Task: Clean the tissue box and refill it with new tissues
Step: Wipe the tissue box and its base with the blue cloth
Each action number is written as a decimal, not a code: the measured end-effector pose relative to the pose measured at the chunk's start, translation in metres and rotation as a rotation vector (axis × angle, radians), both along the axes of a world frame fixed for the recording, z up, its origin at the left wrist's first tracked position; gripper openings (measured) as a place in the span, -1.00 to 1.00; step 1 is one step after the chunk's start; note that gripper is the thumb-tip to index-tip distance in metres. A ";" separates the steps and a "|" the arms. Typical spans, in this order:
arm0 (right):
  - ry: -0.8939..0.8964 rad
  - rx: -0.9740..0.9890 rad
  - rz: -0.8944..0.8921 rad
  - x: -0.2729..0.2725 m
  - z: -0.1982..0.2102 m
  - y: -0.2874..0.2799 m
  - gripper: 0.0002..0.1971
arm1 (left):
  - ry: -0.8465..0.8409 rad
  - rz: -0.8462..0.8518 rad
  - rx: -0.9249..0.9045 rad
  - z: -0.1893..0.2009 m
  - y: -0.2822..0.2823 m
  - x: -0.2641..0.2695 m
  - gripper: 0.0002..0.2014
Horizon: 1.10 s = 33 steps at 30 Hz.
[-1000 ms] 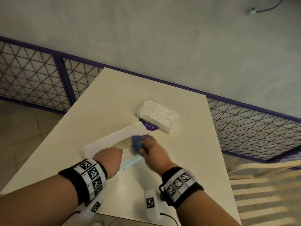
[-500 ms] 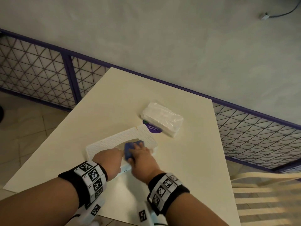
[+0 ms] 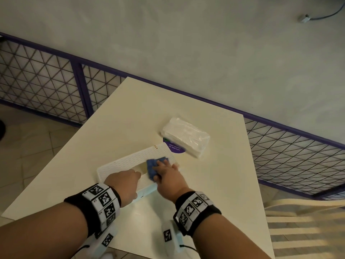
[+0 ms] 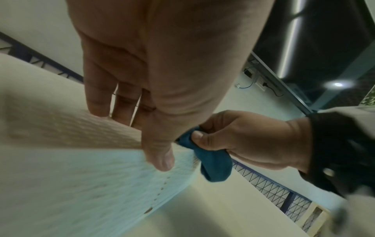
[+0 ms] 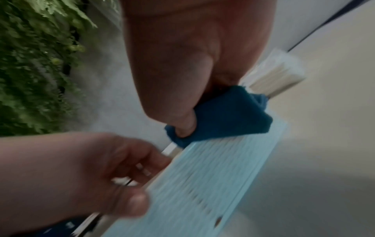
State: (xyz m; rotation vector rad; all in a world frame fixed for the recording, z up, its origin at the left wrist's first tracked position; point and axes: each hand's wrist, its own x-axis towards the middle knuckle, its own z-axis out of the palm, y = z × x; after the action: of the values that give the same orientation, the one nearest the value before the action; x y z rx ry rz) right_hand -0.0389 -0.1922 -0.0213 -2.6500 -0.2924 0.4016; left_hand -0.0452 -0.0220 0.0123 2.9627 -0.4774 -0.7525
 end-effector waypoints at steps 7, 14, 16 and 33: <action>0.041 -0.098 -0.058 0.026 0.002 -0.041 -0.56 | 0.026 0.010 -0.021 -0.002 0.001 -0.001 -0.56; -0.009 -0.084 -0.049 0.017 -0.002 -0.008 -0.57 | 0.030 0.023 -0.029 -0.002 0.001 -0.002 -0.57; 0.020 0.013 0.001 0.003 -0.003 0.002 -0.56 | 0.014 0.036 -0.040 -0.002 0.002 -0.002 -0.58; 0.068 -0.354 0.025 0.073 0.003 0.013 -0.52 | 0.051 0.014 -0.099 -0.012 0.007 -0.001 -0.52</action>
State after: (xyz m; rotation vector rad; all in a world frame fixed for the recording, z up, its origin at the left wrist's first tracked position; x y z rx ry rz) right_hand 0.0340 -0.1795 -0.0184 -2.9704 -0.2525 0.5985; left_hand -0.0461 -0.0147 0.0002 2.8456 -0.4751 -0.7770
